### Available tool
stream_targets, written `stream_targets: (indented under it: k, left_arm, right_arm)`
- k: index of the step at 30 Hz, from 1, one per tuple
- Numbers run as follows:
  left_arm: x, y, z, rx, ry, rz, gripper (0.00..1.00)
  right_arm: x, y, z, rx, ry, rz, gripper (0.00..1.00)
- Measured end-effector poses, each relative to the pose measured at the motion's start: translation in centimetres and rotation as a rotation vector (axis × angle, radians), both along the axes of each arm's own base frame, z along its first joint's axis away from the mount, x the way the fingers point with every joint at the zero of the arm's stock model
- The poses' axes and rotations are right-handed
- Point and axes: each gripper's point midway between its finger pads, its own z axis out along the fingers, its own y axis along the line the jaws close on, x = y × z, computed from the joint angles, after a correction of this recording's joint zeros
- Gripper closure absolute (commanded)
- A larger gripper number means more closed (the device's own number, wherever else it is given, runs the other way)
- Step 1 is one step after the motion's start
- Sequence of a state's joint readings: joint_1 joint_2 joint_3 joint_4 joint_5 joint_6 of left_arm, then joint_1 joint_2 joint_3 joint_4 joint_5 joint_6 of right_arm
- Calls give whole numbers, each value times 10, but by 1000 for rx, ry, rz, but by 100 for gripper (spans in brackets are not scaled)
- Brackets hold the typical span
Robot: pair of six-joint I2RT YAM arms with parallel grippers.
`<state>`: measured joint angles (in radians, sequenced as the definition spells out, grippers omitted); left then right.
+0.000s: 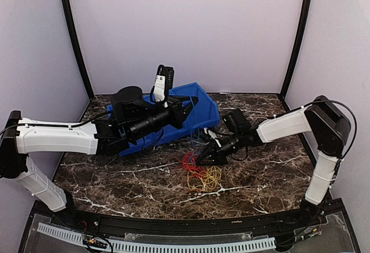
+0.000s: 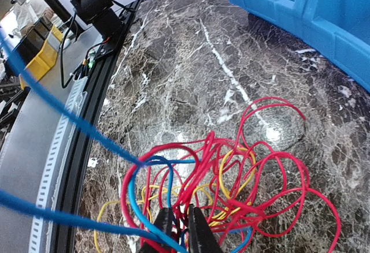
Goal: Untangle the cables
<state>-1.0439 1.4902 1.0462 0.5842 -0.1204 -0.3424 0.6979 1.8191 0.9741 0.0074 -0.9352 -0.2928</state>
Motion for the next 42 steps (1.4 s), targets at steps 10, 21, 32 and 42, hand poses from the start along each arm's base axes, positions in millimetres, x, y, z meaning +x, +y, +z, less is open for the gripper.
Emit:
stream_targets:
  k: [10,21,32,42]
  left_arm:
    - [1,8,30,160,-37,39,100]
    - [-28,106,268,-135,-376,249,100]
    - [-15,135,262,-55,-370,417,100]
    - [-18,225,354,-49,-491,778,100]
  right_arm:
    - [2,11,7,67,14,41,89]
    - [0,4,-39,-70,133,6,81]
    - [5,-4,-46,-110,155,-28,91]
    - [15,-11,-52,-142,173,-60,91]
